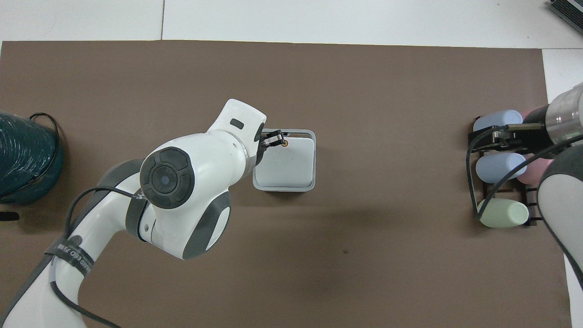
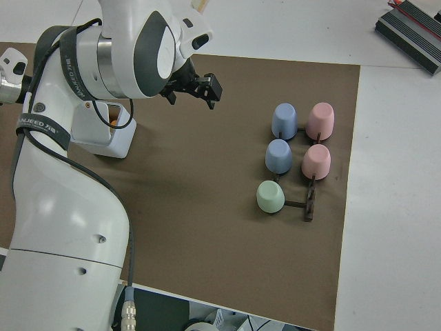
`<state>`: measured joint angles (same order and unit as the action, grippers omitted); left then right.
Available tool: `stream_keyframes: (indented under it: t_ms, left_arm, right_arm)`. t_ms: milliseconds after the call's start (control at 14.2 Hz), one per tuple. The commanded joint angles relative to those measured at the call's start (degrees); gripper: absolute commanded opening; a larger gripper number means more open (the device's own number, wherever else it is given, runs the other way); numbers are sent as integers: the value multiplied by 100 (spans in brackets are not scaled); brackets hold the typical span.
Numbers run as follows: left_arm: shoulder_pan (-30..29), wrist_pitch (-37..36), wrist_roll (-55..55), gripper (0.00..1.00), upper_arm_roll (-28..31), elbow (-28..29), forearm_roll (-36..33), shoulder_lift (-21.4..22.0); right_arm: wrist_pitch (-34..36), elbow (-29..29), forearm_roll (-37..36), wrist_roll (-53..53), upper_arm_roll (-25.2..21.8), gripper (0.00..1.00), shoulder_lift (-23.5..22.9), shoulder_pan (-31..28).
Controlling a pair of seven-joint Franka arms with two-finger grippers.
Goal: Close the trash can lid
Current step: 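Push the bin lid over the opening with the left gripper, then press the lid down onto the bin with the left gripper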
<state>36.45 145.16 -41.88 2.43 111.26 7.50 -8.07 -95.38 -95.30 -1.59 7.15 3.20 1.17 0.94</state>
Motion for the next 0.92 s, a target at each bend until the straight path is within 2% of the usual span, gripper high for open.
stream_keyframes:
  t_ms: [0,493,563,704,845]
  left_arm:
    - [64,468,22,7,-23,-113,111,-466]
    - [55,742,206,8,-14,-61,102,-932]
    - [55,716,215,11,-14,-87,102,-933]
    - [29,497,206,17,-14,-279,102,-924]
    - [-32,-404,206,23,3,-734,102,-845]
  right_arm:
    - [-86,-156,71,-162,32,100,129,-76]
    - [-86,-156,71,-162,32,100,129,-76]
    - [-86,-156,71,-162,32,100,129,-76]
    - [-86,-156,71,-162,32,100,129,-76]
    - [-86,-156,71,-162,32,100,129,-76]
